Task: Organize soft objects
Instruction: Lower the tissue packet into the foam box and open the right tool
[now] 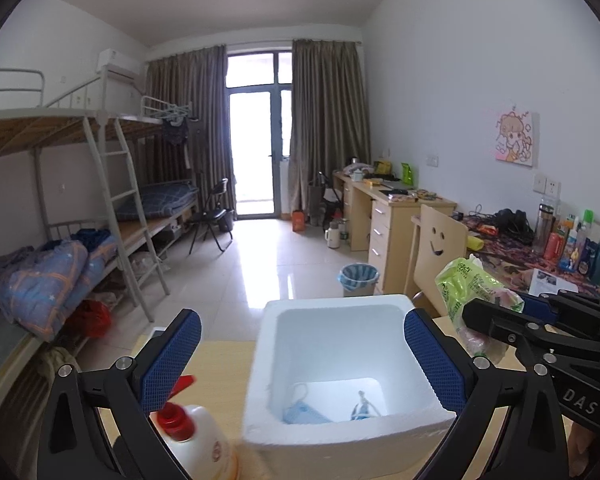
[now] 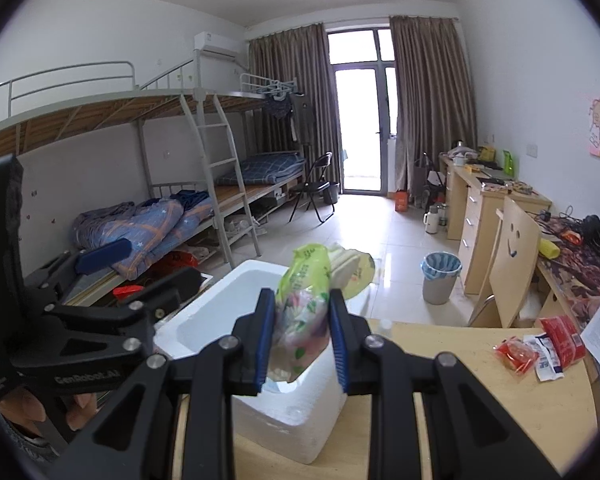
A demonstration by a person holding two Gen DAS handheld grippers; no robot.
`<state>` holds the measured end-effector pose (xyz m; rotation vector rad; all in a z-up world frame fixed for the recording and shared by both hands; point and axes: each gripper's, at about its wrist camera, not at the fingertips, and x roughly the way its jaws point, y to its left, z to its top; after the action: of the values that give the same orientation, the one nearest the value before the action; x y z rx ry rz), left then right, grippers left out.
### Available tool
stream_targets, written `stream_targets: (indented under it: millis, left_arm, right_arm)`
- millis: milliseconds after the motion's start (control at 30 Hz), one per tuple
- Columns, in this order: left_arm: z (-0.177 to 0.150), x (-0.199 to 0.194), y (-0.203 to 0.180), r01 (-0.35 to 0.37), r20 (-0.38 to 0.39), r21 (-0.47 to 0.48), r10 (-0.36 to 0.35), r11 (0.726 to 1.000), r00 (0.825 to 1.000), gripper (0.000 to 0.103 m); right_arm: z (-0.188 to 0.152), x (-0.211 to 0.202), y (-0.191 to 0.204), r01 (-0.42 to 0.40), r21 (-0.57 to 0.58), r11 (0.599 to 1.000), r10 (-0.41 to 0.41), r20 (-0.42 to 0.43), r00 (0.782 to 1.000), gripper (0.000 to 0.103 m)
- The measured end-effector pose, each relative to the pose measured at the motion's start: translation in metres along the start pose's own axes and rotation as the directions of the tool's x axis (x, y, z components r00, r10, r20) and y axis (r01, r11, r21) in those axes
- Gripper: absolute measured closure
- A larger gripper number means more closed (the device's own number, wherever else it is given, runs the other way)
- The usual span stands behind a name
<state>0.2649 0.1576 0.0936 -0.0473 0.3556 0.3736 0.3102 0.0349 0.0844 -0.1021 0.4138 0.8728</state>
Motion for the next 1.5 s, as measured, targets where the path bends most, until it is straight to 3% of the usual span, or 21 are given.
stream_targets:
  millis: [467, 700, 767, 833, 867, 900, 1333, 1500]
  left_arm:
    - [-0.002, -0.024, 0.037, -0.107, 0.029, -0.009, 0.107, 0.994, 0.994, 0.001]
    - [-0.004, -0.029, 0.049, -0.115, 0.036, -0.028, 0.116, 0.993, 0.993, 0.001]
    - [-0.004, -0.029, 0.050, -0.114, 0.035, -0.028, 0.115, 0.993, 0.993, 0.001]
    - [-0.004, -0.029, 0.050, -0.114, 0.037, -0.028, 0.115, 0.993, 0.993, 0.001]
    - [-0.004, -0.030, 0.051, -0.119, 0.040, -0.031, 0.120, 0.992, 0.992, 0.001]
    - [-0.004, -0.030, 0.052, -0.119, 0.040, -0.035, 0.121, 0.992, 0.992, 0.001]
    - [-0.005, -0.040, 0.054, -0.103, 0.040, -0.038, 0.105, 0.994, 0.994, 0.001]
    - [-0.003, -0.050, 0.049, -0.090, 0.050, -0.034, 0.091, 0.995, 0.995, 0.001]
  right_arm:
    - [0.000, 0.033, 0.024, -0.075, -0.023, 0.997, 0.073, -0.058, 0.996, 0.072]
    - [-0.001, 0.047, 0.028, -0.041, -0.042, 0.998, 0.038, -0.074, 0.997, 0.071]
    - [-0.001, 0.051, 0.027, -0.028, -0.042, 0.999, 0.025, -0.078, 0.997, 0.067]
    - [-0.001, 0.053, 0.027, -0.024, -0.042, 0.999, 0.020, -0.079, 0.997, 0.052]
    - [-0.001, 0.053, 0.027, -0.025, -0.043, 0.999, 0.022, -0.079, 0.997, 0.038]
    - [-0.002, 0.052, 0.026, -0.029, -0.040, 0.999, 0.026, -0.074, 0.997, 0.030]
    - [0.005, 0.039, 0.032, -0.029, -0.033, 0.999, 0.027, -0.061, 0.998, 0.029]
    - [0.005, 0.019, 0.034, -0.022, -0.024, 0.999, 0.021, -0.034, 0.999, 0.021]
